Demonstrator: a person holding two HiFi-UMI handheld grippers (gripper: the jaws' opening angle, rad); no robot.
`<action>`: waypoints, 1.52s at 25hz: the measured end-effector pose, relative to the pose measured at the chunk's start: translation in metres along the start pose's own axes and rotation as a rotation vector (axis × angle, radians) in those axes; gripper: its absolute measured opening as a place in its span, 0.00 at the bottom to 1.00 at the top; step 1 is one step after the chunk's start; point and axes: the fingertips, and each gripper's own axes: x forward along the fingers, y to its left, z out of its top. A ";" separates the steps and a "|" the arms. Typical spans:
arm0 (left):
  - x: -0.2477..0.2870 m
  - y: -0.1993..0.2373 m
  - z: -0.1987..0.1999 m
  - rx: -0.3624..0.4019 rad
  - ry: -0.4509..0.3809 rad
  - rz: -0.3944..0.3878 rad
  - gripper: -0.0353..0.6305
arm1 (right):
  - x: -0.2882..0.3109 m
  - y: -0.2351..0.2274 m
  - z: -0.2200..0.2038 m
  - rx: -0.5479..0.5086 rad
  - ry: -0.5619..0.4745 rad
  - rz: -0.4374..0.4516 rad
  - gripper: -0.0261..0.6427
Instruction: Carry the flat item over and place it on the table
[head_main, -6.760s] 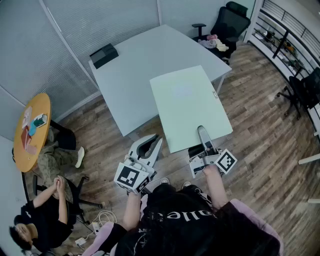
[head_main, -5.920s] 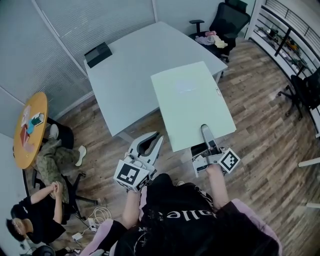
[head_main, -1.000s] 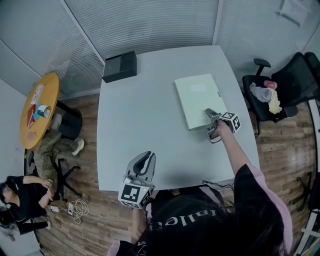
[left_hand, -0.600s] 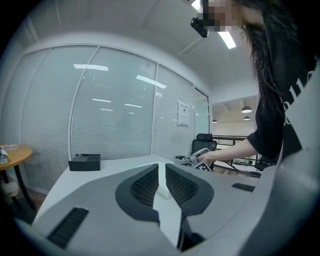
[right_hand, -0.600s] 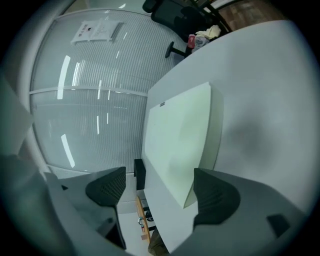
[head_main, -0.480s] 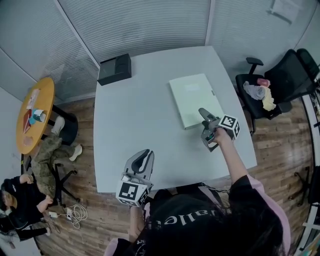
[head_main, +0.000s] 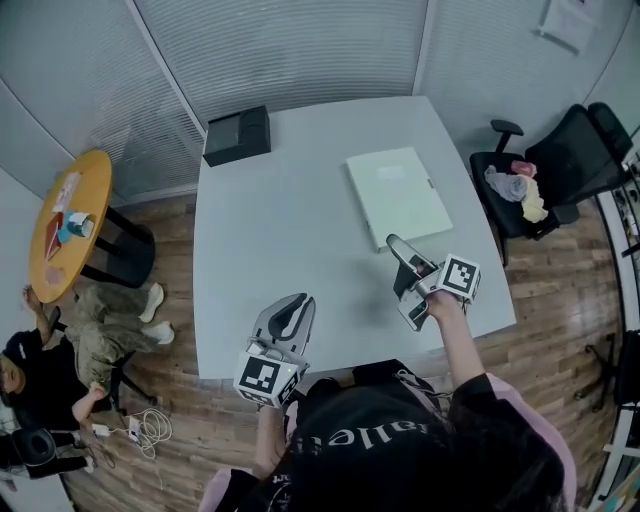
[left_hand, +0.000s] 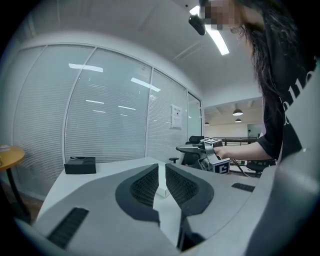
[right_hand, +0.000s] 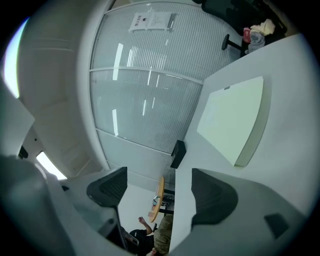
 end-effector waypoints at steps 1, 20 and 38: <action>-0.004 0.001 0.000 0.001 -0.003 -0.005 0.14 | 0.000 0.008 -0.008 -0.025 0.007 0.014 0.66; -0.129 0.015 -0.023 0.026 -0.014 -0.162 0.14 | -0.018 0.118 -0.183 -0.252 -0.050 0.147 0.23; -0.172 0.007 -0.027 -0.018 -0.053 -0.128 0.14 | -0.036 0.128 -0.257 -0.331 0.038 0.082 0.15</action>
